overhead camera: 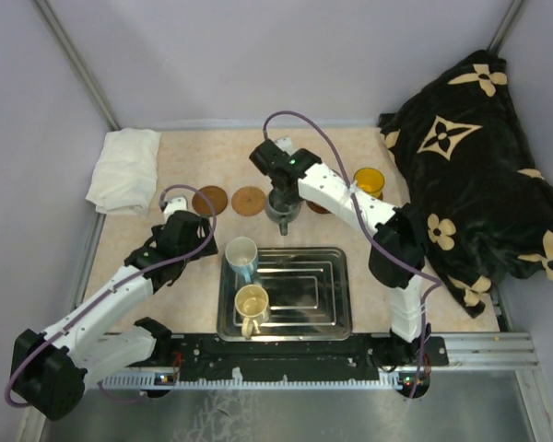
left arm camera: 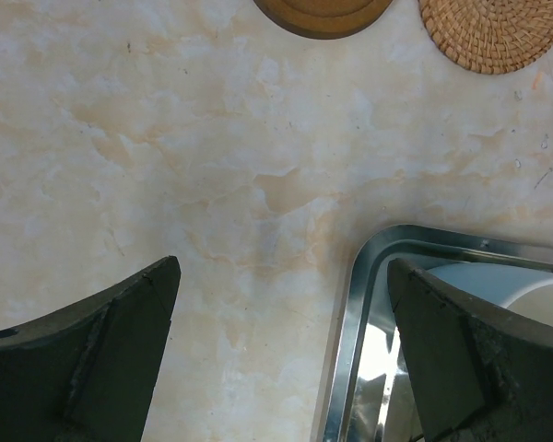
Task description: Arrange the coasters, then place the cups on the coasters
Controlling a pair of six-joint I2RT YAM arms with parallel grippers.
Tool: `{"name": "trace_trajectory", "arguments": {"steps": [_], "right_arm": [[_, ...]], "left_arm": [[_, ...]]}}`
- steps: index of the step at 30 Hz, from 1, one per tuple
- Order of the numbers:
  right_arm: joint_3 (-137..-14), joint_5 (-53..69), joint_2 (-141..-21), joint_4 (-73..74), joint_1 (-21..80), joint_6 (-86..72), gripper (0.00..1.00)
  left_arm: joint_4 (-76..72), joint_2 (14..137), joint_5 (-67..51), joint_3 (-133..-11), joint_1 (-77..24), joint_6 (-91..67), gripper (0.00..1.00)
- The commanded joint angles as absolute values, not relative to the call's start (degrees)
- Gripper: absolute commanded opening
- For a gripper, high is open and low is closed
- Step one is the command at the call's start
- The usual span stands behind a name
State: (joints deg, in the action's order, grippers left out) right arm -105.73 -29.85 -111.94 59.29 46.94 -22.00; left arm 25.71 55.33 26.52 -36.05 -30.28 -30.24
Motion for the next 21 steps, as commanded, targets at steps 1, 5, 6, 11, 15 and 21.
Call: {"name": "trace_trajectory", "arguments": {"steps": [1, 5, 6, 11, 15, 21], "right_arm": [[-117.44, -29.78, -114.93, 60.52, 42.74, -16.34, 0.0], [-126.64, -28.89, -120.46, 63.02, 41.52, -12.35, 0.0], [-128.31, -28.62, -121.7, 63.63, 41.3, -11.52, 0.0], [-135.47, -26.03, -126.38, 65.41, 39.4, -8.48, 0.0], [-138.75, -23.99, -128.78, 66.1, 37.42, -6.76, 0.0], [-134.86, -24.16, -128.46, 61.77, 35.98, -5.34, 0.0]], "left_arm": [[24.42, 55.97, 26.37, -36.07, -30.26, -30.72, 1.0], [23.46, 56.57, 25.94, -36.11, -30.24, -30.76, 1.0], [23.25, 56.74, 25.85, -36.08, -30.22, -30.76, 1.0], [22.77, 57.55, 25.83, -36.19, -30.3, -30.49, 1.0], [22.47, 58.31, 25.91, -36.31, -30.24, -30.33, 1.0], [21.72, 59.55, 25.58, -36.38, -30.24, -30.4, 1.0]]}}
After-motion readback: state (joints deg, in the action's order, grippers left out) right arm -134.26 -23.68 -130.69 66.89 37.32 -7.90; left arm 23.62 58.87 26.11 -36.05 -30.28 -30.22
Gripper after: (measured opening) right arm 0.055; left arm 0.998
